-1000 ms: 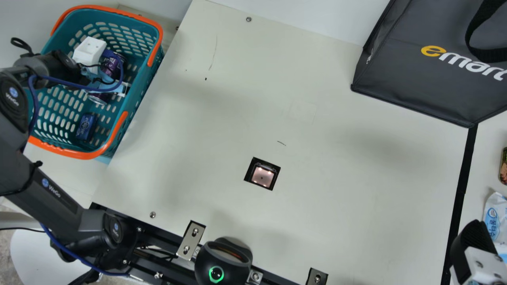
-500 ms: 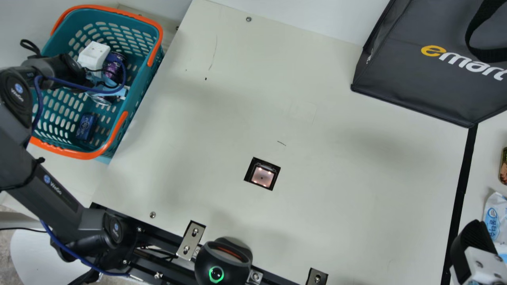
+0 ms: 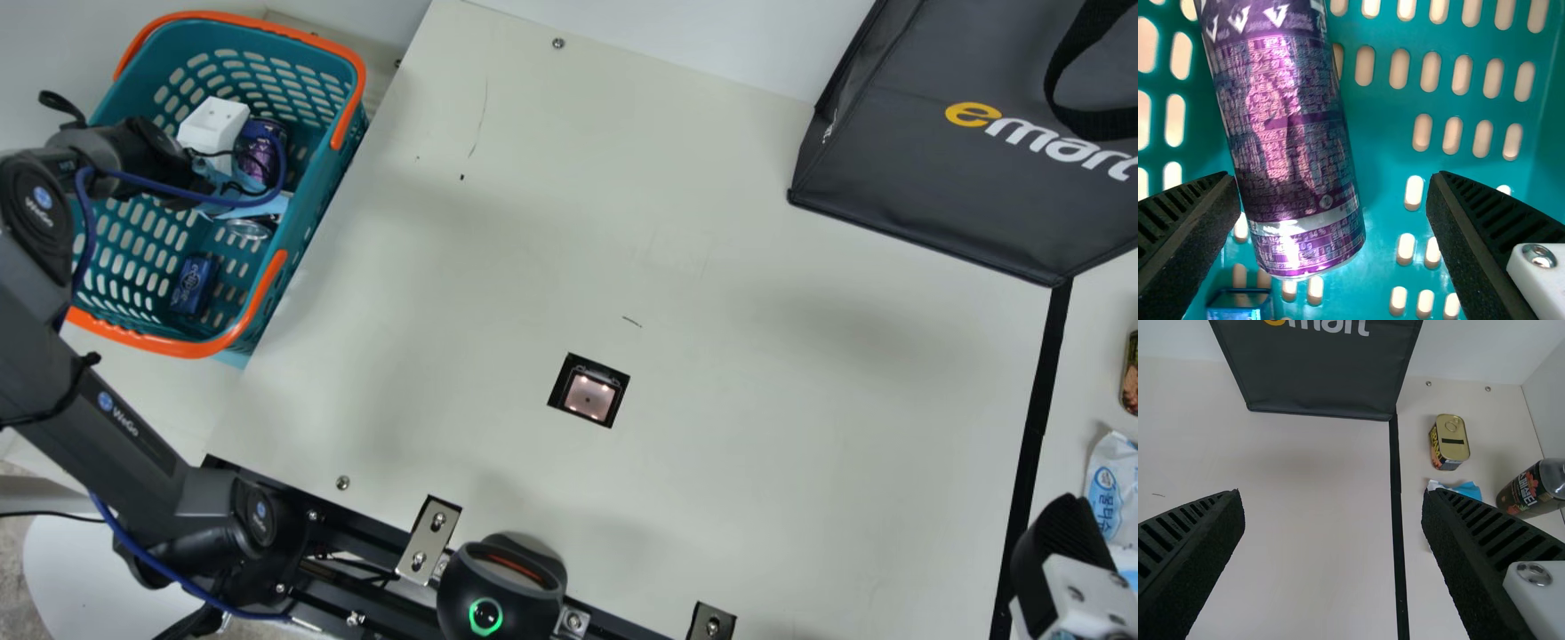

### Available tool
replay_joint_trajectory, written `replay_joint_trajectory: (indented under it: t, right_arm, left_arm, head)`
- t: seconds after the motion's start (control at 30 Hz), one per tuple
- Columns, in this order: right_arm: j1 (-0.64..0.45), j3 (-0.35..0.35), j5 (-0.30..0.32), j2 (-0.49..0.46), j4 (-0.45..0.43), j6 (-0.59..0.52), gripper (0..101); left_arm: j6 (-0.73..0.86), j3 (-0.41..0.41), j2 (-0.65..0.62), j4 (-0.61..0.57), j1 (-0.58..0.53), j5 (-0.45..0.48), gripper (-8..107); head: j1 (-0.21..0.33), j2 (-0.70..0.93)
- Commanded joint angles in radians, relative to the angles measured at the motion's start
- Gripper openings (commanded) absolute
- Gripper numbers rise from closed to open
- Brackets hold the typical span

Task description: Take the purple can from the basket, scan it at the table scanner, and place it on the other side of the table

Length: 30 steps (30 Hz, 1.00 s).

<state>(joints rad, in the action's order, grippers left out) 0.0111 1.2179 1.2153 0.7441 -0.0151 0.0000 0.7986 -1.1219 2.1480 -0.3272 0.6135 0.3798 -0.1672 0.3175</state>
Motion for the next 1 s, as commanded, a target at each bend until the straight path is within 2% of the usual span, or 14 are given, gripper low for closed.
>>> replay_joint_trajectory:
  t: [0.0, 0.33, 0.53, 0.97]
  right_arm:
    - [0.000, 0.000, 0.000, 0.000, 0.000, 0.000, 95]
    - [0.000, 0.000, 0.000, 0.000, 0.000, 0.000, 95]
    - [0.000, 0.000, -0.001, 0.000, 0.000, 0.000, 95]
    - [0.000, 0.000, -0.001, 0.000, 0.000, 0.000, 95]
  left_arm:
    - [-0.009, -0.002, 0.003, -0.006, 0.000, -0.002, 90]
    - [-0.104, -0.066, 0.043, -0.006, -0.016, -0.009, 90]
    - [-0.198, -0.107, 0.078, 0.050, -0.027, -0.007, 90]
    - [-0.416, -0.257, 0.156, 0.200, -0.056, 0.174, 90]
  head:
    - [0.029, 0.004]
    - [0.029, 0.004]
    - [0.029, 0.004]
    - [0.029, 0.004]
